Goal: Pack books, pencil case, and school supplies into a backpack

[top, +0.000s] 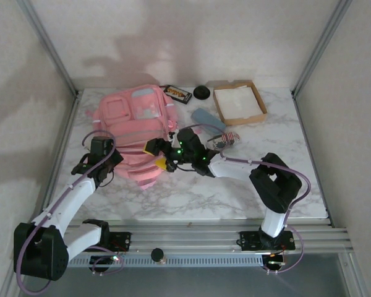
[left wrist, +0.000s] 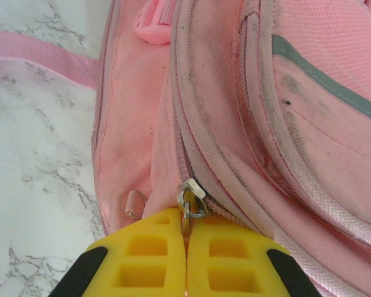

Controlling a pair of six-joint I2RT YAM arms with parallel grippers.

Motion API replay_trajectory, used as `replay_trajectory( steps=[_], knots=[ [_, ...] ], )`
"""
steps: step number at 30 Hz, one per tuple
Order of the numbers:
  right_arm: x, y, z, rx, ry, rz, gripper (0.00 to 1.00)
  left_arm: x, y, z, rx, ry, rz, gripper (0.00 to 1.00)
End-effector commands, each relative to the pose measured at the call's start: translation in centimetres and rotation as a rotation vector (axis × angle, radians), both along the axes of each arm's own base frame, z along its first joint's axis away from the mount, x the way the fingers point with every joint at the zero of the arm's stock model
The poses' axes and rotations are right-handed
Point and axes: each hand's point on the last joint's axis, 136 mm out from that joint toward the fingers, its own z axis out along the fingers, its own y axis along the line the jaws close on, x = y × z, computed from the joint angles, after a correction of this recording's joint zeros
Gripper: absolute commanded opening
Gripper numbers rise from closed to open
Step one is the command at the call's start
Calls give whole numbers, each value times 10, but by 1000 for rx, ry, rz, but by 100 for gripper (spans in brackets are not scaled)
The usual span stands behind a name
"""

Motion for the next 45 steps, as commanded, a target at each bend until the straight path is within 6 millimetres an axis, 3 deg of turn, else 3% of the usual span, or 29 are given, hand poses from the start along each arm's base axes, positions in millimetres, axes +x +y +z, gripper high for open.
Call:
replay_trajectory(
  steps=[1, 9, 16, 18, 24, 29, 30, 31, 32, 33, 34, 38, 42, 45],
  knots=[
    [18, 15, 4, 50, 27, -69, 97, 10, -2, 9, 20, -62, -14, 0],
    [45, 36, -1, 100, 27, -141, 87, 9, -3, 10, 30, -60, -28, 0],
    [71, 35, 25, 116, -57, -252, 68, 7, -6, 10, 27, -59, -44, 0],
    [76, 38, 21, 100, -53, -265, 64, 7, -7, 9, 26, -59, -48, 0],
    [95, 34, 7, 45, -102, -353, 38, 8, -9, 10, 28, -64, -57, 0],
    [97, 41, -6, 15, -99, -344, 26, 8, -6, 10, 44, -58, -46, 0],
    [96, 42, -8, 12, -91, -335, 27, 8, -5, 10, 46, -60, -44, 0],
    [94, 43, -11, -3, -77, -326, 35, 7, -4, 10, 50, -59, -40, 0],
    [91, 43, -15, -22, -60, -316, 50, 7, -4, 11, 51, -61, -40, 0],
    [88, 43, -19, -38, -40, -312, 57, 6, -4, 11, 51, -61, -42, 0],
    [85, 42, -20, -35, -31, -314, 57, 6, -5, 11, 51, -61, -44, 0],
    [81, 46, -31, -27, 28, -332, 54, 3, -4, 7, 48, -56, -41, 0],
    [82, 58, -43, -3, 88, -312, 38, 0, -6, 3, 39, -51, -43, 0],
    [83, 56, -38, -2, 64, -319, 26, -2, -3, 4, 54, -46, -36, 0]
  ],
)
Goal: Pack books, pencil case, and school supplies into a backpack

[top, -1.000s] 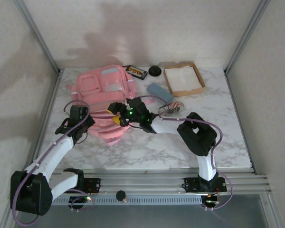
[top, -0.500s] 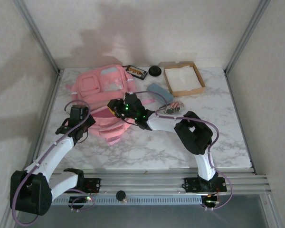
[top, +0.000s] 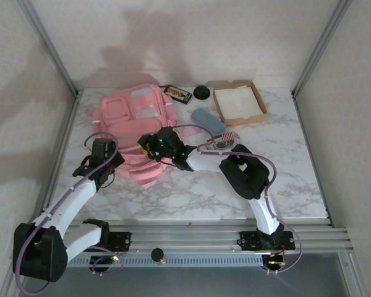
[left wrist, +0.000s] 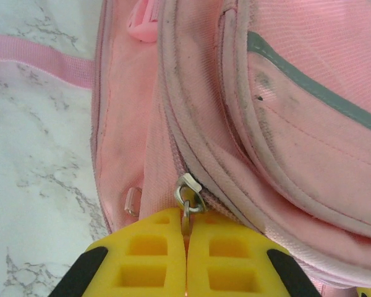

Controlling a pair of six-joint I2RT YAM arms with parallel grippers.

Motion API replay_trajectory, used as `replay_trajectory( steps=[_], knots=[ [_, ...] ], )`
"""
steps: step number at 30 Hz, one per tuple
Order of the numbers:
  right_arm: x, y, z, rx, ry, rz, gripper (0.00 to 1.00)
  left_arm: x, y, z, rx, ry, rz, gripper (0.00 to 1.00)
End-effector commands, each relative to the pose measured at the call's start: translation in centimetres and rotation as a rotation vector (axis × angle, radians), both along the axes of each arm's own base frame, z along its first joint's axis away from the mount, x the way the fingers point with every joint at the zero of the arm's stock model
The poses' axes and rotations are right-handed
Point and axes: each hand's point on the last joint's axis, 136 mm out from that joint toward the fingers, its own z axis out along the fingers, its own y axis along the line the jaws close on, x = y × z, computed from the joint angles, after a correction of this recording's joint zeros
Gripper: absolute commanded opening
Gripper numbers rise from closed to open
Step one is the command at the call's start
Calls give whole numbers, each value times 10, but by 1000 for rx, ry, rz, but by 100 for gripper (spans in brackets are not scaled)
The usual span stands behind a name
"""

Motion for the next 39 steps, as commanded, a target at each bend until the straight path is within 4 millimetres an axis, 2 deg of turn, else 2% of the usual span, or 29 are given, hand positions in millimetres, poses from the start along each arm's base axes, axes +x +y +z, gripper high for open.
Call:
replay_trajectory(
  steps=[1, 4, 5, 9, 14, 17, 21, 23, 26, 30, 34, 39],
  knots=[
    [8, 0, 10, 1, -36, -31, 23, -1, 3, 10, 31, -36, 6, 0],
    [7, -8, 25, -5, -82, -34, 1, -7, 13, 6, 68, -10, 48, 0],
    [7, -11, 30, -6, -96, -30, 0, -9, 16, 5, 80, -2, 65, 0],
    [6, -24, 49, -7, -146, 15, 0, -20, 36, -4, 142, 75, 158, 0],
    [0, -39, 55, -30, -145, 80, 0, -23, 56, -12, 144, 91, 238, 0],
    [-5, -44, 60, -33, -147, 130, 0, -12, 63, -11, 122, 70, 249, 0],
    [-7, -63, 77, -16, -164, 142, 0, 3, 76, -14, 151, 95, 261, 0],
    [-9, -68, 80, -13, -148, 178, 0, 6, 79, -15, 160, 100, 261, 0],
    [-9, -79, 86, 21, -142, 177, 0, 2, 84, -6, 166, 53, 293, 0],
    [-4, -80, 91, 10, -154, 192, 0, -10, 93, 7, 166, -14, 346, 0],
    [-2, -80, 86, -16, -161, 224, 0, -23, 119, 18, 251, 23, 429, 0],
    [-6, -73, 88, -41, -175, 294, 0, -11, 133, 12, 236, 47, 426, 0]
  ],
)
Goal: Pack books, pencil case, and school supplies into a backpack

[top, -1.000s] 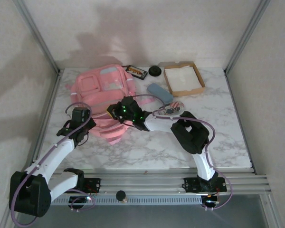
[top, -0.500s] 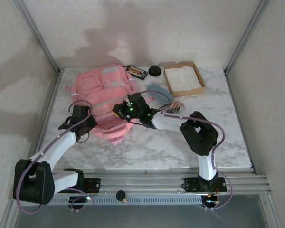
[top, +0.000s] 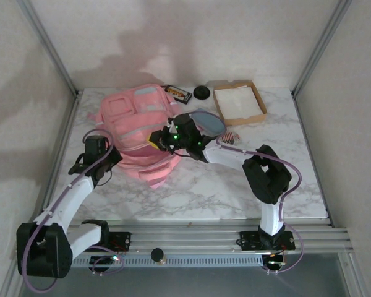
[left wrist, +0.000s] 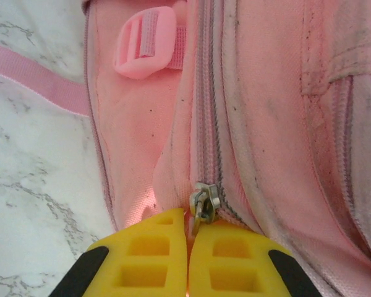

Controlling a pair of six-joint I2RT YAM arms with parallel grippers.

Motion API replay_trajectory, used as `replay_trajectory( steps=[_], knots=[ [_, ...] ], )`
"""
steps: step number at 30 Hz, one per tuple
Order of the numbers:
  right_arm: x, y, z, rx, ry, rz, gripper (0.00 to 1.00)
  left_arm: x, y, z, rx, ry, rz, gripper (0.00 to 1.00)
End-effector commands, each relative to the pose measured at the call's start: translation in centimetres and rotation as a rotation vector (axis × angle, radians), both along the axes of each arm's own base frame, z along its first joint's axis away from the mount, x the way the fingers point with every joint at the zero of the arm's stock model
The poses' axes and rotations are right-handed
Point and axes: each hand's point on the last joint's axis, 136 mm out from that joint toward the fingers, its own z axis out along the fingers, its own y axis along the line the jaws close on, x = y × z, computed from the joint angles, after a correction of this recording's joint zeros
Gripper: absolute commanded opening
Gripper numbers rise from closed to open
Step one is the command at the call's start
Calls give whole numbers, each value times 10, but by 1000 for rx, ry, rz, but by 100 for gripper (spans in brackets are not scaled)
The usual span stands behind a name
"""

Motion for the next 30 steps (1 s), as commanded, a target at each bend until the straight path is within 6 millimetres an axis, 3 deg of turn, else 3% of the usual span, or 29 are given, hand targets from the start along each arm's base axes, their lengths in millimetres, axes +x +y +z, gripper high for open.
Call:
replay_trajectory(
  steps=[1, 4, 6, 9, 13, 18, 21, 23, 24, 30],
  knots=[
    [4, -25, 28, -19, -48, 84, 0, -20, 129, 8, 325, 45, 494, 0],
    [6, -34, 24, -63, -61, 71, 0, -18, 140, 11, 320, 28, 523, 0],
    [13, -44, 32, -46, -78, 37, 0, -19, 145, 17, 316, 11, 547, 0],
    [14, -40, 38, -48, -98, 46, 0, -23, 155, 25, 306, -24, 613, 0],
    [15, -34, 27, -53, -87, 52, 0, -21, 144, 53, 286, -130, 578, 0],
    [11, -9, 28, -54, -131, 83, 0, -26, 158, 27, 338, 24, 613, 0],
    [11, 4, 34, -78, -176, 87, 0, -19, 146, 22, 292, 10, 572, 1],
    [16, 5, 34, -97, -200, 75, 0, -16, 130, 29, 262, -36, 512, 31],
    [17, 5, 32, -111, -202, 79, 0, -16, 122, 33, 237, -59, 483, 39],
    [26, -3, 35, -114, -212, 106, 0, -31, 75, 58, 198, -130, 319, 59]
  ],
)
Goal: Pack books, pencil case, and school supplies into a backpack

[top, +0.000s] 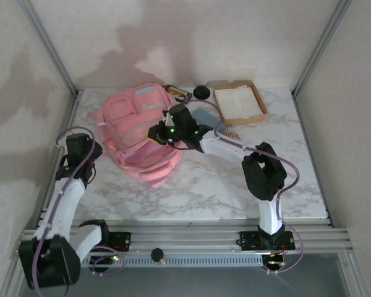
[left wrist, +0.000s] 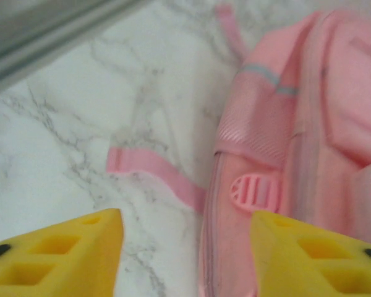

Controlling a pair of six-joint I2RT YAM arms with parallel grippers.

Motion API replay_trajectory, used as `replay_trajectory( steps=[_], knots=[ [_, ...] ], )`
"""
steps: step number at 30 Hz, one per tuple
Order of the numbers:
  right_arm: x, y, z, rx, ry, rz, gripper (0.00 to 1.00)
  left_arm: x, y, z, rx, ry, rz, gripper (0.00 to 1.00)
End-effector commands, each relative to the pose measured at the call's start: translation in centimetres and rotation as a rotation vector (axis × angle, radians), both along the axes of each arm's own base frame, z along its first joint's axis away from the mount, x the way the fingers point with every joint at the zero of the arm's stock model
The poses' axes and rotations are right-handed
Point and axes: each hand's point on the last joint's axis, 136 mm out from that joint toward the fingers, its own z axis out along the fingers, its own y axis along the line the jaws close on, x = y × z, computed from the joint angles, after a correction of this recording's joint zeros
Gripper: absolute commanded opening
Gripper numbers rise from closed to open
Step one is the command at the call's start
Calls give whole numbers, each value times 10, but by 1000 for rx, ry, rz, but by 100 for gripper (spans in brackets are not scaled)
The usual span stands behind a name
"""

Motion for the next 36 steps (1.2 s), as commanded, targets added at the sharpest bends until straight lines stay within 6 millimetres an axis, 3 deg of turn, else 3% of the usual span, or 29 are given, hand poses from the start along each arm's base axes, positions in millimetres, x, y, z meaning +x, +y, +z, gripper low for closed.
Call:
replay_trajectory(
  steps=[1, 8, 12, 17, 20, 23, 26, 29, 34, 36],
  knots=[
    [12, -7, 33, 13, -93, 28, 0, -17, -15, 6, 46, -7, -31, 61],
    [15, -14, 48, -3, -125, 71, 0, -6, -111, 5, 84, -128, -440, 64],
    [12, -16, 55, -5, -141, 83, 0, 6, -131, 12, 187, -159, -468, 68],
    [14, -16, 55, 0, -141, 91, 0, 24, -182, 24, 438, -159, -616, 73],
    [17, -15, 57, 2, -143, 93, 0, 33, -191, 17, 523, -156, -642, 75],
    [19, -15, 61, 10, -147, 91, 0, 41, -183, 4, 606, -113, -617, 76],
    [19, -16, 63, 11, -150, 89, 0, 53, -169, 6, 630, -103, -546, 75],
    [19, -17, 61, 2, -152, 91, 2, 67, -168, 11, 599, -146, -554, 63],
    [24, -21, 60, -6, -169, 73, 9, 78, -178, 9, 610, -131, -613, 23],
    [25, -22, 64, -17, -198, 74, 19, 82, -180, 7, 606, -120, -641, 9]
  ],
)
